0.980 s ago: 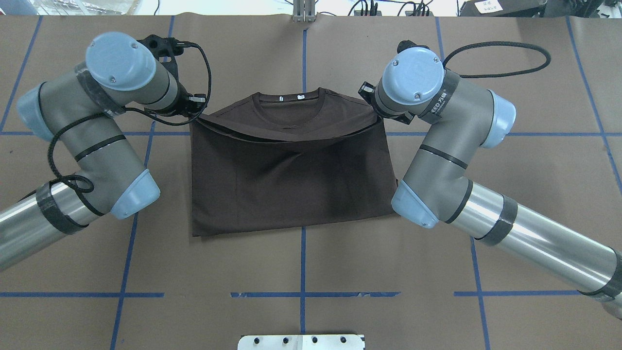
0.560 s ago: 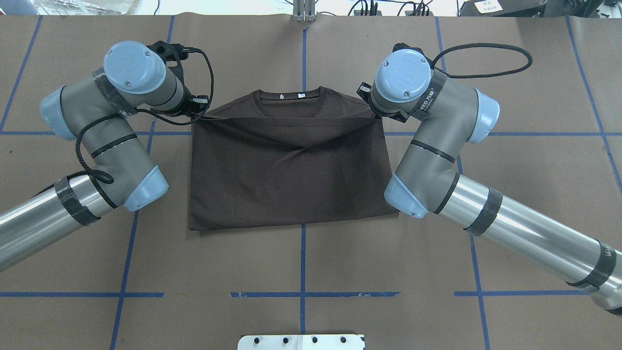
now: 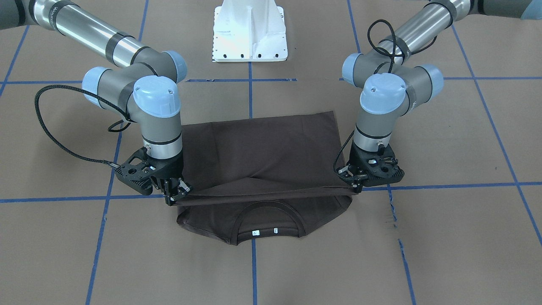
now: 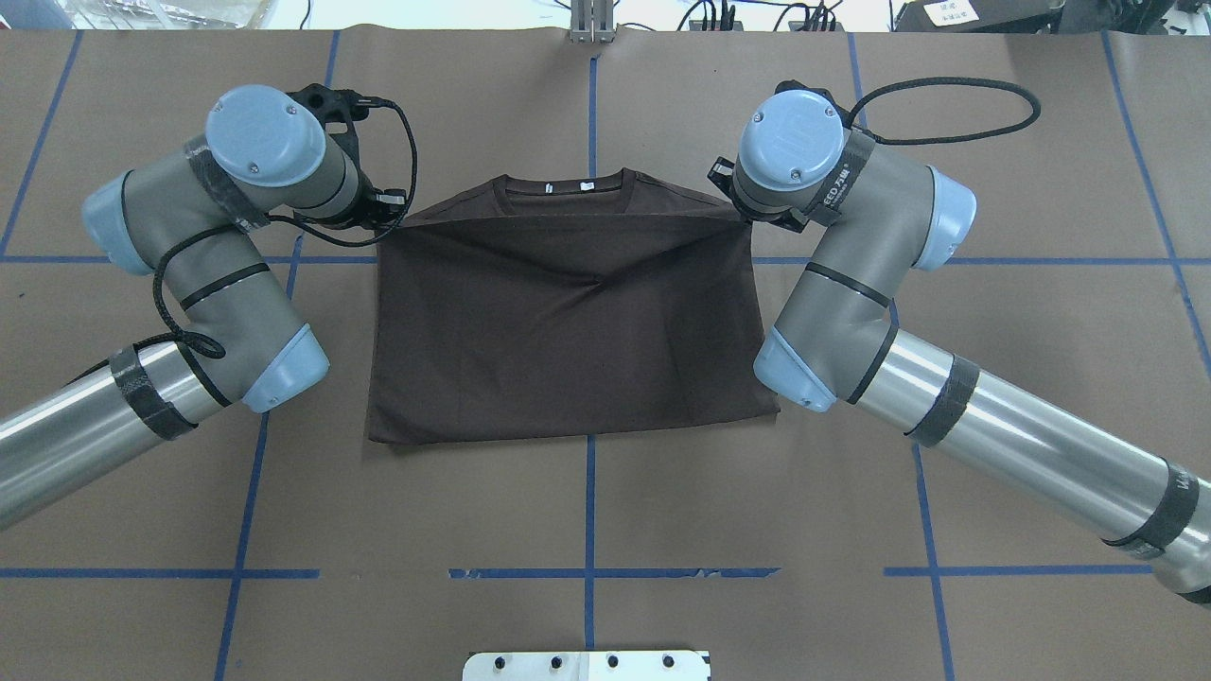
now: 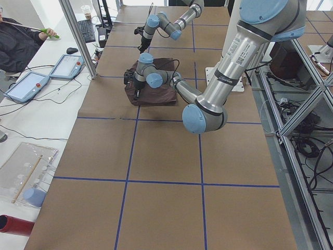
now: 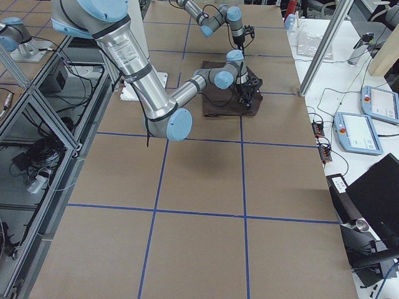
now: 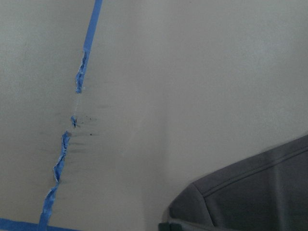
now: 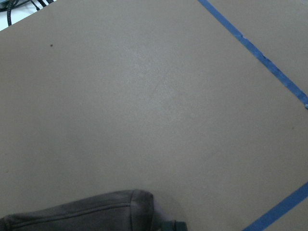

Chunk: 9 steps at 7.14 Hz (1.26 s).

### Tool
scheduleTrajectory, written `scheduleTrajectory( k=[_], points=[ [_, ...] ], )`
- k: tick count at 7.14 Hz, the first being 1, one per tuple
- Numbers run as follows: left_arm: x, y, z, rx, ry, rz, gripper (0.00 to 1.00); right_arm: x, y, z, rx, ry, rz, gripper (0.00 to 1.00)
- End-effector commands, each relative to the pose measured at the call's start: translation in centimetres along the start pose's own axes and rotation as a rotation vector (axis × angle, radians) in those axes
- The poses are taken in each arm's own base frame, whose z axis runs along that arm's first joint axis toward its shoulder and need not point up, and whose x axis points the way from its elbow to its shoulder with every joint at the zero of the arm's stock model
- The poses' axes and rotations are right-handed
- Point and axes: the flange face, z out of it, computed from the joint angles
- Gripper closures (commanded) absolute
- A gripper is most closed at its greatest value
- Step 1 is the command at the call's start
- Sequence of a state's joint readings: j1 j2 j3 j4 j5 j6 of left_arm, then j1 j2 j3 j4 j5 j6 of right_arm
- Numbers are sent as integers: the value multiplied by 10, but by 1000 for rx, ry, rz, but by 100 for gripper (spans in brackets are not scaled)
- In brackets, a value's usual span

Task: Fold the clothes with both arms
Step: 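Release the hem with both grippers and raise them off the shirt, then move the left gripper to the folded shirt's side edge and grasp it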

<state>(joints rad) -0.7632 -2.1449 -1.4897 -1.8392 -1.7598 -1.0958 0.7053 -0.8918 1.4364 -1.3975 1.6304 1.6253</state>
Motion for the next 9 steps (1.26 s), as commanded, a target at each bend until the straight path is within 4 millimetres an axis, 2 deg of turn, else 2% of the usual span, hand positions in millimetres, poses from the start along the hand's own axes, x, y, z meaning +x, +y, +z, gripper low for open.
scheduleTrajectory(
  k=[1,2,3,4,5,6,7,8,9],
  points=[
    [-3,-1,-5,15,28,160,0,-2,-7,-2,5,-24,-168,0],
    [-4,1,-16,27,51,168,0,2,-23,-12,-31,-47,-217,0],
    [-18,17,-29,33,71,168,0,4,-34,-23,-76,-72,-240,0],
    [-41,42,-50,18,105,163,0,8,-34,-25,-76,-75,-242,0],
    [-58,86,-68,-21,145,130,0,8,-34,-25,-74,-76,-242,0],
    [-69,130,-74,-62,157,82,0,8,-34,-25,-73,-75,-242,0],
    [-72,170,-67,-105,201,-34,27,8,-33,-25,-74,-76,-243,0],
    [-66,211,-53,-97,219,-114,45,8,-33,-27,-70,-79,-242,0],
    [-53,230,-47,-110,233,-172,47,12,-33,-27,-72,-79,-242,0]
  ],
)
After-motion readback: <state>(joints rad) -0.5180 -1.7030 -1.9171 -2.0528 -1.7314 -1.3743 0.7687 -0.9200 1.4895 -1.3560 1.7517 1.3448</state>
